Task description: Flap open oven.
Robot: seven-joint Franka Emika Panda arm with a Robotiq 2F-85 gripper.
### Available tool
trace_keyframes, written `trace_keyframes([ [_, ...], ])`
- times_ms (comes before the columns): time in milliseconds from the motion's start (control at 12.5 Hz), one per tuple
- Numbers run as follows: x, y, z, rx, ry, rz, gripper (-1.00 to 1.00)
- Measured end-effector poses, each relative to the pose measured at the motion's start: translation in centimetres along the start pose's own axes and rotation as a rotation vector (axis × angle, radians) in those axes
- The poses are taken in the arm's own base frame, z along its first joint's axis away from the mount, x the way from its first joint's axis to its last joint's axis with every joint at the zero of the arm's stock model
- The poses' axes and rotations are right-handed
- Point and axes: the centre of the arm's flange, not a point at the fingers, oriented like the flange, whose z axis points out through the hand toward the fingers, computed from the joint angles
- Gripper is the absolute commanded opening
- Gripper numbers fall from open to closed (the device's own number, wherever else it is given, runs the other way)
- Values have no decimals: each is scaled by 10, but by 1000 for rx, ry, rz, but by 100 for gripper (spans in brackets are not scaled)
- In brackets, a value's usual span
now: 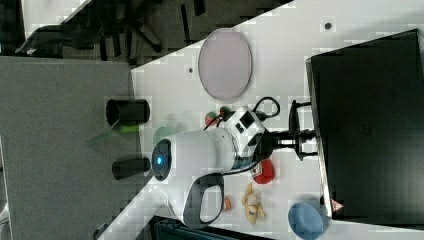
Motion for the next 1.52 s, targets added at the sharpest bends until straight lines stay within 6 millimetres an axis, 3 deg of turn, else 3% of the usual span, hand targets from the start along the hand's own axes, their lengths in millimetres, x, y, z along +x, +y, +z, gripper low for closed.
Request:
trace_keyframes([
  [240,6,-16,-2,-89,-17,-117,-65],
  [480,14,-44,-1,-154,-34,-102,-65],
  [880,20,-115,12,-341,-86,-117,-65],
  [1280,16,-207,61,-445,-105,-115,-65],
  [1520,7,-246,97,-514,-113,-169,-65],
])
